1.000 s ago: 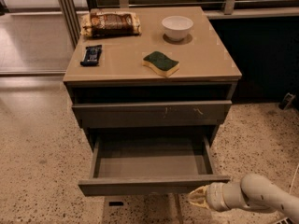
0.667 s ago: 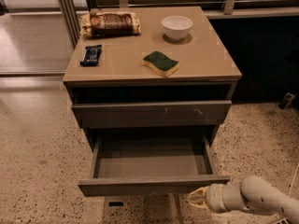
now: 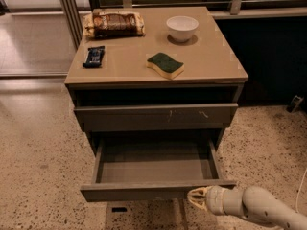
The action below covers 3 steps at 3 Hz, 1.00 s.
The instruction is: Close middle drawer
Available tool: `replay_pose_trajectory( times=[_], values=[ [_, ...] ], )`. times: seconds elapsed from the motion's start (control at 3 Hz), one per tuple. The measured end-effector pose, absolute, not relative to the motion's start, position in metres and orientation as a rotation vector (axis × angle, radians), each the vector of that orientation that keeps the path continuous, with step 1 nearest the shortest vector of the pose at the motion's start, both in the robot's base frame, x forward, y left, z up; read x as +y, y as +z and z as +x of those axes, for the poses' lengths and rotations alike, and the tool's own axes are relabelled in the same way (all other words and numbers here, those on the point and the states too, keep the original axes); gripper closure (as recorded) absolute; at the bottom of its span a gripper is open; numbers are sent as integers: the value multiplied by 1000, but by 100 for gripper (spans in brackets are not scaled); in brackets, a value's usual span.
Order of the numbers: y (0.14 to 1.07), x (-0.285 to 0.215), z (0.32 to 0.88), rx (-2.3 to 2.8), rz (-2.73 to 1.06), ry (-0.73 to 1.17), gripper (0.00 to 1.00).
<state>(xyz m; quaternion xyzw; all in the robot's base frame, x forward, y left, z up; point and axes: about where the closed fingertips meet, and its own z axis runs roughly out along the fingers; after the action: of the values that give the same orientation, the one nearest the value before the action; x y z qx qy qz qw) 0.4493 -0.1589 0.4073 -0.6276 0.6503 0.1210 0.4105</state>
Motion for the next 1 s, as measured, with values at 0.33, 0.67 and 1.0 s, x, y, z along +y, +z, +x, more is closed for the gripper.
replay_pose_trajectory(
  times=[0.33,0.67,1.0],
  values=[
    [413,-160,471,1591,-1537,203,100],
    [410,-164,493,1572,-1498,146,100],
    [406,-169,521,1566,-1463,116,100]
  ],
)
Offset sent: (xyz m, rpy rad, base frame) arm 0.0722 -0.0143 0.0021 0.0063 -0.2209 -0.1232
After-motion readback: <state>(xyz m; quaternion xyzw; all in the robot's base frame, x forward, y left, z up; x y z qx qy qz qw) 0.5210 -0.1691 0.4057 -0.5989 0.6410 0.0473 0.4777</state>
